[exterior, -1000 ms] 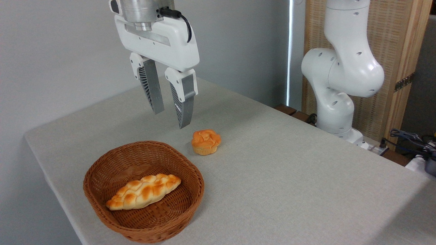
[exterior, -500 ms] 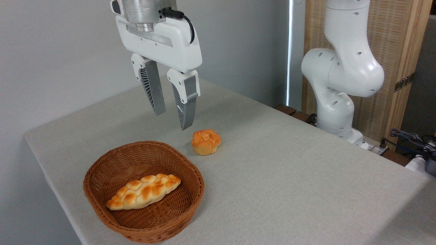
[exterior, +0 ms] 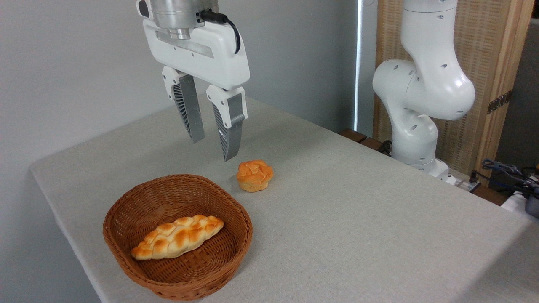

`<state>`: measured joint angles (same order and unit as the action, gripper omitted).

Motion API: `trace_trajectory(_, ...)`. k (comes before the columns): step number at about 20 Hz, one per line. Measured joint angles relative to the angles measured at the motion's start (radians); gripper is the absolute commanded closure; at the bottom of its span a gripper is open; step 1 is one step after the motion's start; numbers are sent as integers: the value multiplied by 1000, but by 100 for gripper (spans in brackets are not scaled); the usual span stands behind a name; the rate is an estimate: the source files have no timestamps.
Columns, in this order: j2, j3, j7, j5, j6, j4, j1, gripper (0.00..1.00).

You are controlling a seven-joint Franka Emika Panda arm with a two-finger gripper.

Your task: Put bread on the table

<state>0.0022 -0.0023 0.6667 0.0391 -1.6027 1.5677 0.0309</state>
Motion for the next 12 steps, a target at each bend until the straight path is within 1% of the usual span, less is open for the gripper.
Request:
trace_trajectory(5,4,0,0,0,-58,0,0,0)
trace_trajectory(7,9,1,0,0,-89,9,-7,0)
trace_trajectory(12,14,1,1,0,-210,87,-18,0)
